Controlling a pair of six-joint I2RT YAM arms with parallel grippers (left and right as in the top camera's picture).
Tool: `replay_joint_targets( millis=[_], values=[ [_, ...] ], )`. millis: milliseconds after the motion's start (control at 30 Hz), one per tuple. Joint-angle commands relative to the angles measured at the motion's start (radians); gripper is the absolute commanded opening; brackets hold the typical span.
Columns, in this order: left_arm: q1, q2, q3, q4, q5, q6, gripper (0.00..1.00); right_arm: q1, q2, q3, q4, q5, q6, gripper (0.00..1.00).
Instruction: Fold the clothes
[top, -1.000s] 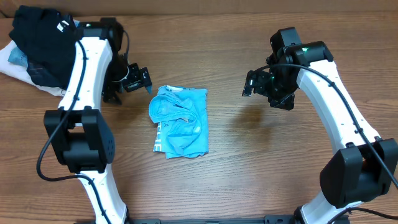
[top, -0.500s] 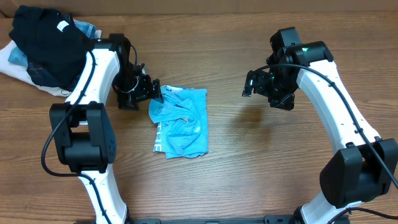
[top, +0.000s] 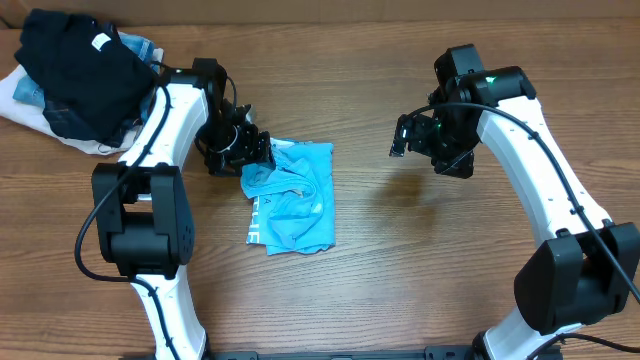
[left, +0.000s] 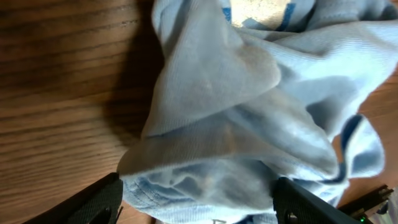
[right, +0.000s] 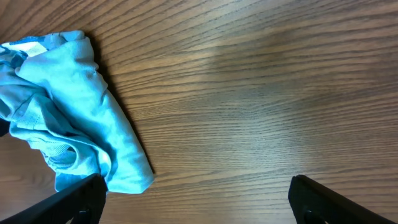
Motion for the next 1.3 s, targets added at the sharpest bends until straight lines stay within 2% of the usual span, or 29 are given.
replay_joint_targets(
  millis=[0, 267, 533, 667, 767, 867, 967, 1100, 1167, 1233, 1267],
  values=[
    [-0.007, -0.013, -0.032, 0.014, 0.006, 0.02, 0.69, 0.004, -0.002, 0.003, -0.002, 0.01, -0.006, 0.98],
    [-0.007, -0.014, -0.018, -0.001, 0.016, 0.019, 0.05, 0.004, -0.002, 0.003, 0.0, 0.01, -0.006, 0.98],
    [-0.039, -0.016, 0.053, -0.056, 0.192, 0.02, 0.04, 0.004, -0.002, 0.003, 0.006, 0.01, -0.006, 0.98],
    [-0.101, -0.016, 0.063, -0.039, 0.205, 0.011, 0.04, 0.004, -0.002, 0.003, 0.009, 0.01, -0.006, 0.98],
    [-0.135, -0.015, 0.063, -0.029, 0.062, -0.108, 0.16, 0.004, -0.002, 0.003, 0.008, 0.01, -0.006, 0.98],
    [-0.136, -0.016, 0.068, -0.038, -0.1, -0.169, 0.2, 0.004, -0.002, 0.003, 0.005, 0.01, -0.006, 0.98],
    [-0.11, -0.016, 0.106, -0.07, -0.119, -0.144, 0.19, 0.004, -0.002, 0.003, 0.005, 0.011, -0.006, 0.98],
    [-0.072, -0.022, 0.25, -0.171, -0.096, -0.063, 0.18, 0.004, -0.002, 0.003, 0.019, 0.011, -0.006, 0.98],
    [-0.069, -0.026, 0.338, -0.234, -0.106, -0.022, 0.23, 0.004, -0.002, 0.003, 0.024, 0.01, -0.006, 0.98],
    [-0.069, -0.026, 0.431, -0.295, -0.217, -0.042, 0.81, 0.004, -0.002, 0.003, 0.027, 0.01, -0.006, 0.98],
    [-0.068, -0.026, 0.445, -0.305, -0.265, -0.059, 0.88, 0.004, -0.002, 0.003, 0.026, 0.01, -0.006, 0.98]
  ],
)
